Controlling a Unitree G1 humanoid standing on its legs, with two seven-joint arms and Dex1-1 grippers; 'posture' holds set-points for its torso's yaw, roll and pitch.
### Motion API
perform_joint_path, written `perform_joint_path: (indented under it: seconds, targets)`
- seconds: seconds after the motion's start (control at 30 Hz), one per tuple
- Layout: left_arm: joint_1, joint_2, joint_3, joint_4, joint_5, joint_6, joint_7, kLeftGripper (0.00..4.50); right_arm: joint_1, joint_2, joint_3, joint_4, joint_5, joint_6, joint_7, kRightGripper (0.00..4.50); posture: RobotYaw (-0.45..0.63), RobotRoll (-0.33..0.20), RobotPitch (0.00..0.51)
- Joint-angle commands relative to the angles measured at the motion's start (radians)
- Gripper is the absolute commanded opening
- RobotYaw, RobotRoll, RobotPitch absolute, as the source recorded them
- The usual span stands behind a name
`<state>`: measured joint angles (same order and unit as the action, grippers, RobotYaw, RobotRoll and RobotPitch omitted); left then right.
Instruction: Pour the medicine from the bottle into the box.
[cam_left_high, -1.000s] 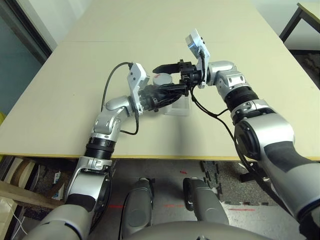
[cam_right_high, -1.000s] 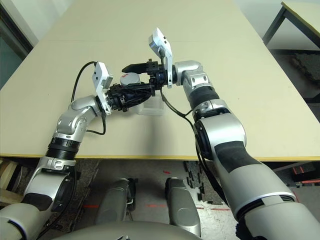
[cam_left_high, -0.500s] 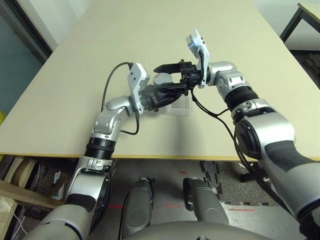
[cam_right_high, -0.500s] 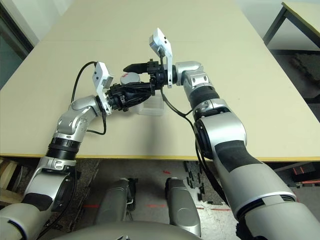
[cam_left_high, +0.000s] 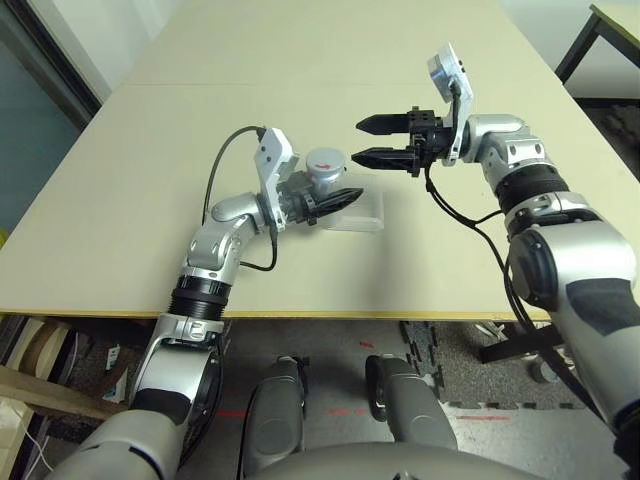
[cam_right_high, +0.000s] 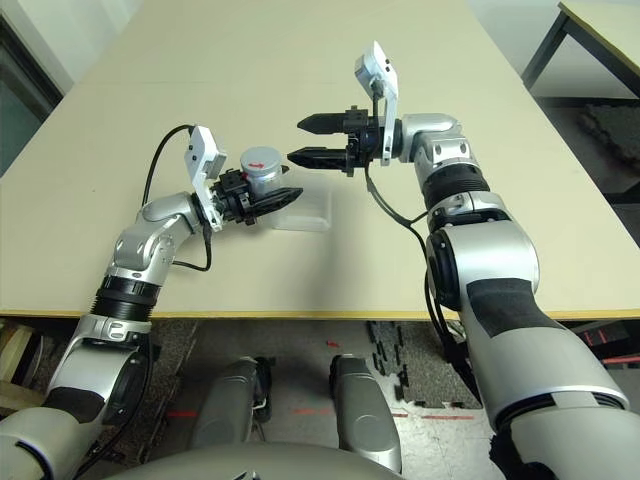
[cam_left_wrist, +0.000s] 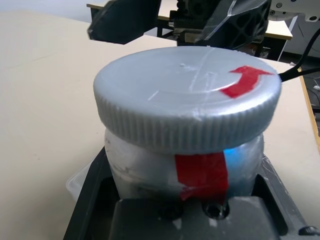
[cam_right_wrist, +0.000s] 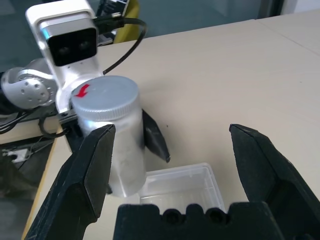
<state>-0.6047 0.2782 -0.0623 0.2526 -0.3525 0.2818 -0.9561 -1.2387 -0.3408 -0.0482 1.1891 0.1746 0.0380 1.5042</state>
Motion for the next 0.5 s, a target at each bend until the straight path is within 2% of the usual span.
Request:
perform_joint_path:
  seconds: [0.03, 0.27, 0.5]
  targets:
    - [0.012, 0.001, -0.011, -0.006, 0.002, -0.006, -0.009, 2.68, 0.002, -0.01, 0.002, -0.004, -0.002, 0.017, 0.066, 4.5, -0.04, 0.0, 0.123]
    - [0.004, -0.002, -0.014, 0.0, 0.003, -0.008, -0.012, 2.68, 0.012, 0.02, 0.045, -0.071, 0.039, 0.053, 0.11, 4.5, -0.05, 0.0, 0.121]
    - [-0.001, -0.009, -0.02, 0.003, 0.006, -0.009, -0.015, 2.68, 0.005, 0.078, 0.045, -0.076, 0.029, 0.038, 0.11, 4.5, -0.05, 0.0, 0.122]
